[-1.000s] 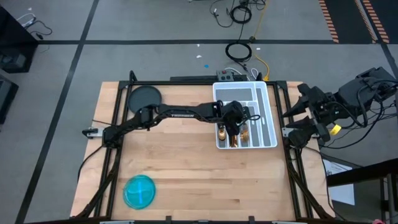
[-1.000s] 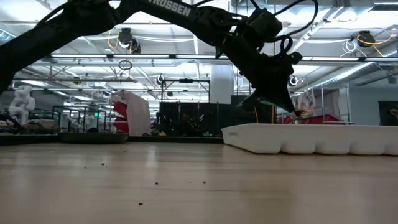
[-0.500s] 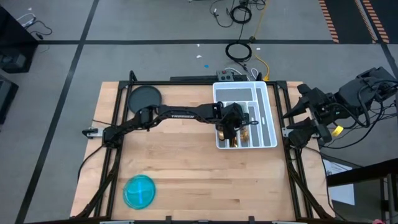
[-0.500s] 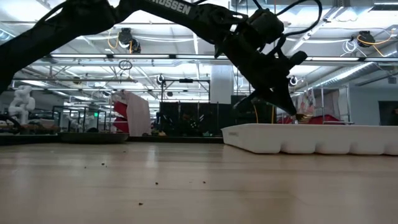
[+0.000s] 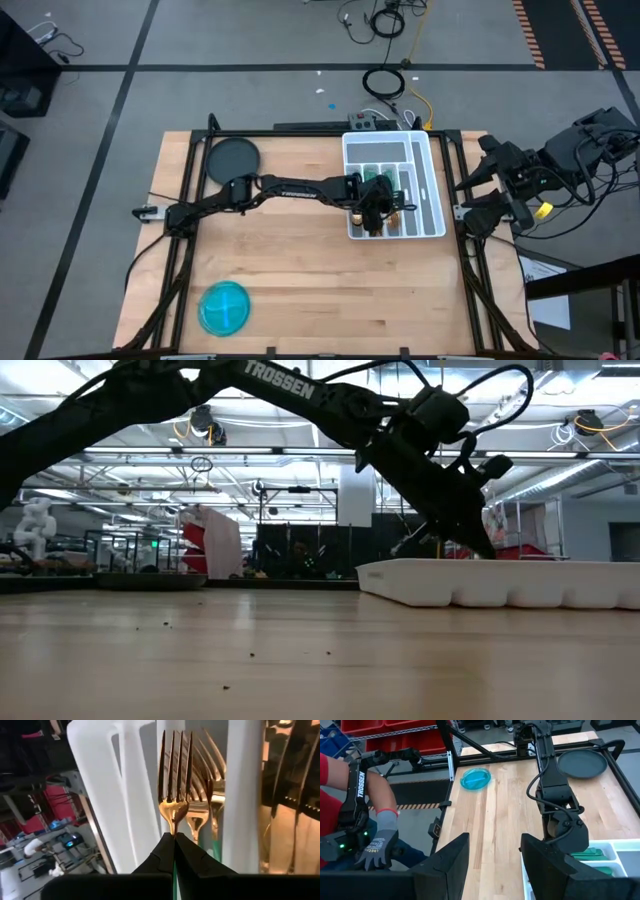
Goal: Sort silverware
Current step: Put the green fork into the middle right slot of the white silverware tray
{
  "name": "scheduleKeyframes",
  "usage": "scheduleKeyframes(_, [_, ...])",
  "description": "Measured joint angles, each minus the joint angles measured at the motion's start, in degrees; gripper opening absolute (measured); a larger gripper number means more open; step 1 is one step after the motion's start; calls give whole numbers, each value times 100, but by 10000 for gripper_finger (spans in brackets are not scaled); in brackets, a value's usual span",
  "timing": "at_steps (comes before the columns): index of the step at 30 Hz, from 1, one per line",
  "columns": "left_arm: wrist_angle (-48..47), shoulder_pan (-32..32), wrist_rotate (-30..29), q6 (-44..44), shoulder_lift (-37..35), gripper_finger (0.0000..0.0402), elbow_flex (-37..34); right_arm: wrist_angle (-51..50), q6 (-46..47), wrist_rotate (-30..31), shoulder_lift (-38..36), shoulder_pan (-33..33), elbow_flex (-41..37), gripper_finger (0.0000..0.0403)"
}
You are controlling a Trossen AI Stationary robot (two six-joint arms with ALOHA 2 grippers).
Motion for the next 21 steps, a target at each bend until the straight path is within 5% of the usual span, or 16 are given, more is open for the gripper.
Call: scheduleKeyframes(21, [-77,-13,332,-636,0,31,-2,-10,-140,3,2,0,0,171])
